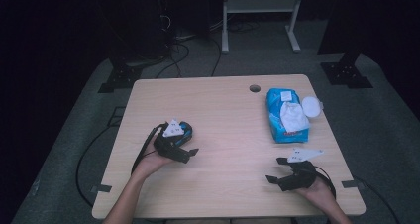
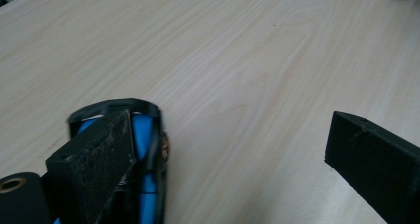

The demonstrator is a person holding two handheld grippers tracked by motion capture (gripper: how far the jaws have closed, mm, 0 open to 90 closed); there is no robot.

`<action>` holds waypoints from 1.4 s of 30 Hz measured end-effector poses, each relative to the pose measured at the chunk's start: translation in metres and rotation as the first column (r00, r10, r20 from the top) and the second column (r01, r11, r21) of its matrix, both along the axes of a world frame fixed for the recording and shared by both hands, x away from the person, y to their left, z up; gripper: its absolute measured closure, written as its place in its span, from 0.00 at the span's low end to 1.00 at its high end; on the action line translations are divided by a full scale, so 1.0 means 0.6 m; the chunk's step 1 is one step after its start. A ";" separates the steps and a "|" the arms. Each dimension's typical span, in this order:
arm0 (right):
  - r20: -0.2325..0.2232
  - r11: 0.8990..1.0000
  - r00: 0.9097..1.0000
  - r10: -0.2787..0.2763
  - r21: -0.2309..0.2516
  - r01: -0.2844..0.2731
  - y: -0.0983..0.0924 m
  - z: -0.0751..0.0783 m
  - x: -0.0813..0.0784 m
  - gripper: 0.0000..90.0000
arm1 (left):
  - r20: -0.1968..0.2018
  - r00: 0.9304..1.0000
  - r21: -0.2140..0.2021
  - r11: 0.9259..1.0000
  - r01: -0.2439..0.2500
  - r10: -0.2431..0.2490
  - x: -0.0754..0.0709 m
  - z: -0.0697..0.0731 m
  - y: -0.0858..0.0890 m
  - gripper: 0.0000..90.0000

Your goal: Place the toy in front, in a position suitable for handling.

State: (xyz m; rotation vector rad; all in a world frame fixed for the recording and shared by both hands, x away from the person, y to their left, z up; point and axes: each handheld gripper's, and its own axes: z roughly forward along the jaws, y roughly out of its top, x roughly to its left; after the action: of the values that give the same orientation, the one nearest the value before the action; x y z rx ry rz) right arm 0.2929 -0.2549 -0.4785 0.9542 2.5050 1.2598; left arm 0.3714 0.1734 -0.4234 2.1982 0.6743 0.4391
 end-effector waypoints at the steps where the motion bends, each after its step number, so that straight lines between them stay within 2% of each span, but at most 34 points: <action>1: 0.001 1.000 1.000 0.001 0.000 -0.001 0.000 -0.001 0.000 0.19 | 0.009 1.000 0.007 1.000 -0.003 0.003 0.005 0.003 0.004 0.04; 5: -0.002 1.000 1.000 -0.001 0.000 0.001 -0.001 -0.002 -0.001 0.19 | 0.018 0.999 -0.017 0.999 -0.030 0.030 0.020 0.009 0.019 0.05; 8: 0.001 1.000 1.000 -0.004 0.003 0.004 -0.002 -0.001 -0.001 0.19 | 0.014 0.999 -0.006 0.999 -0.045 0.045 0.030 0.010 0.026 0.05; 9: 0.000 1.000 1.000 -0.004 0.005 0.004 -0.002 -0.001 0.000 0.19 | 0.020 0.998 -0.017 0.998 -0.057 0.057 0.033 0.009 0.030 0.05; 12: -0.002 1.000 1.000 -0.004 0.005 0.004 -0.002 -0.001 -0.001 0.19 | 0.003 0.998 -0.036 0.997 -0.066 0.066 0.039 0.006 0.035 0.05; 13: -0.001 1.000 1.000 -0.004 0.006 0.004 -0.001 0.000 -0.001 0.19 | -0.002 0.996 -0.015 0.996 -0.093 0.093 0.046 0.000 0.041 0.05; 15: 0.005 1.000 1.000 -0.002 0.006 0.002 -0.002 0.001 -0.001 0.19 | -0.022 0.995 -0.009 0.995 -0.100 0.100 0.052 -0.007 0.045 0.05; 17: 0.008 1.000 1.000 -0.004 0.009 0.003 -0.002 0.002 -0.002 0.19 | -0.025 0.993 0.025 0.993 -0.113 0.114 0.055 -0.013 0.048 0.05; 23: 0.014 1.000 1.000 0.001 0.010 -0.001 -0.001 0.003 -0.002 0.19 | -0.054 0.992 0.108 0.988 -0.109 0.115 0.065 -0.034 0.047 0.06; 26: 0.015 1.000 1.000 0.002 0.010 -0.003 -0.001 0.004 -0.004 0.19 | -0.062 0.992 0.114 0.988 -0.105 0.113 0.068 -0.039 0.046 0.06; 30: 0.018 1.000 1.000 0.004 0.012 -0.005 -0.002 0.004 -0.004 0.19 | -0.069 0.992 0.134 0.987 -0.093 0.103 0.069 -0.043 0.048 0.12; 33: 0.018 1.000 1.000 0.008 0.011 -0.008 -0.002 0.004 -0.004 0.19 | -0.072 0.992 0.129 0.987 -0.099 0.108 0.068 -0.048 0.052 0.13; 34: 0.015 1.000 1.000 0.009 0.010 -0.009 -0.001 0.004 -0.005 0.19 | -0.092 0.989 0.114 0.988 -0.104 0.115 0.066 -0.054 0.056 0.13; 35: 0.015 1.000 1.000 0.009 0.009 -0.009 -0.001 0.004 -0.005 0.19 | -0.093 0.989 0.113 0.988 -0.106 0.117 0.065 -0.056 0.058 0.13; 37: 0.020 1.000 1.000 0.014 0.009 -0.014 0.000 0.005 -0.006 0.19 | -0.092 0.987 0.123 0.985 -0.117 0.129 0.065 -0.059 0.062 0.14; 42: 0.016 1.000 1.000 0.019 0.007 -0.019 0.001 0.003 -0.005 0.19 | -0.081 0.987 0.110 0.986 -0.126 0.136 0.067 -0.060 0.066 0.18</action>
State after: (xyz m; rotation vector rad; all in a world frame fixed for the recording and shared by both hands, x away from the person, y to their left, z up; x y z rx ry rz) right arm 0.2897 -0.2542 -0.4766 0.9205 2.5048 1.2772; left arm 0.4114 0.2132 -0.4592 2.2907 0.8654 0.4549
